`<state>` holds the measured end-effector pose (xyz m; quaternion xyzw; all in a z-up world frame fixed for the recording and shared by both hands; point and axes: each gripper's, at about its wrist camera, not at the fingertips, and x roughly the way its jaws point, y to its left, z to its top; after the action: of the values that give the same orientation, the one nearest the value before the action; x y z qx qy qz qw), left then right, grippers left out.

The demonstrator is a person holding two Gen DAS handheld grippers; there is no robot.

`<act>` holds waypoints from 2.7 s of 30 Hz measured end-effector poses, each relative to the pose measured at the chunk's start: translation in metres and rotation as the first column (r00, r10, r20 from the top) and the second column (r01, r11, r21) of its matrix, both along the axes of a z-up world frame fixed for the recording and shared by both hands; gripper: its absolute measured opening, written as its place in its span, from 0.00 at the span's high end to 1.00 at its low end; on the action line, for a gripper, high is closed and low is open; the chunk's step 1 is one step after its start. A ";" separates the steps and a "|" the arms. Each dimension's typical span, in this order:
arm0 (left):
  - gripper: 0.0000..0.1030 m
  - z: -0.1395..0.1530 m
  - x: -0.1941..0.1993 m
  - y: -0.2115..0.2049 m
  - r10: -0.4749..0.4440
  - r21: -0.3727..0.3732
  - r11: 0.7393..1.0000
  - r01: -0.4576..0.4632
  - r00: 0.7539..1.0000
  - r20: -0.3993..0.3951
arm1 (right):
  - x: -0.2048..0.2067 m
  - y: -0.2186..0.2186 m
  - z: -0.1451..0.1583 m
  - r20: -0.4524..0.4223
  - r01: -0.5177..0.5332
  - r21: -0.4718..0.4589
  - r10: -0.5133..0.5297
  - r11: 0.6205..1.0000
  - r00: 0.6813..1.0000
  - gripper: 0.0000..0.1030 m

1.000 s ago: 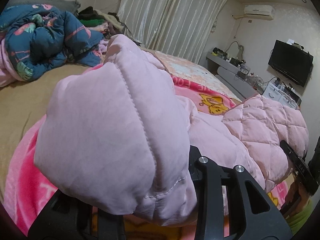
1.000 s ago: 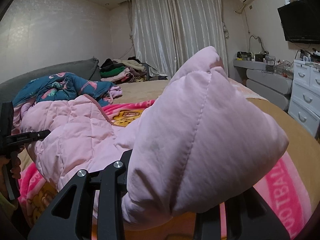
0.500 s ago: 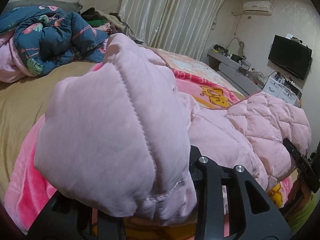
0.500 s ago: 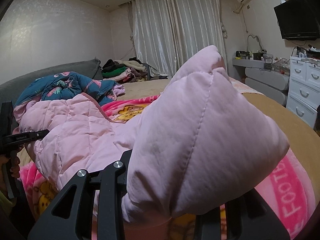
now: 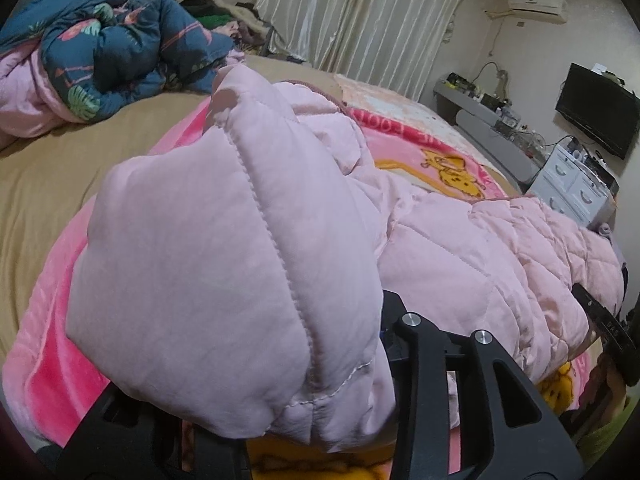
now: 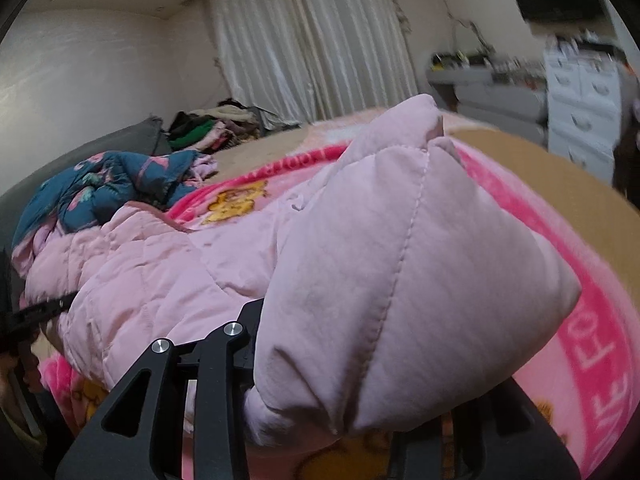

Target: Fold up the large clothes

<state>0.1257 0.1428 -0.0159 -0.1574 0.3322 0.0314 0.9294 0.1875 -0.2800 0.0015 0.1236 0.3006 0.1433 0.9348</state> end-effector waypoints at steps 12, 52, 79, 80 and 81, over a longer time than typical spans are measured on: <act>0.69 -0.011 0.001 -0.003 0.014 -0.001 1.000 -0.014 0.999 -0.035 | 0.021 -0.006 -0.026 -0.175 0.092 0.041 -0.084 0.995 0.981 0.54; 0.14 -0.007 -0.060 0.026 0.055 -0.068 0.996 -0.060 0.996 -0.075 | -0.065 -0.050 -0.014 -0.194 0.226 0.001 -0.221 0.974 0.956 0.04; 0.09 0.054 -0.154 -0.091 -0.067 0.125 0.991 0.051 0.990 0.125 | -0.203 0.046 0.077 0.124 -0.041 -0.219 0.070 0.975 0.990 0.04; 0.09 0.052 -0.154 -0.093 -0.075 0.132 0.990 0.059 0.990 0.117 | -0.206 0.049 0.076 0.116 -0.056 -0.228 0.084 0.972 0.990 0.04; 0.09 0.050 -0.155 -0.094 -0.081 0.135 0.989 0.065 0.990 0.115 | -0.208 0.053 0.074 0.112 -0.063 -0.240 0.092 0.969 0.989 0.04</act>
<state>-0.0297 0.0489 0.0345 -0.0856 0.2786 0.0097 0.9565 -0.0202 -0.2274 0.0757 -0.0091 0.2622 0.1501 0.9532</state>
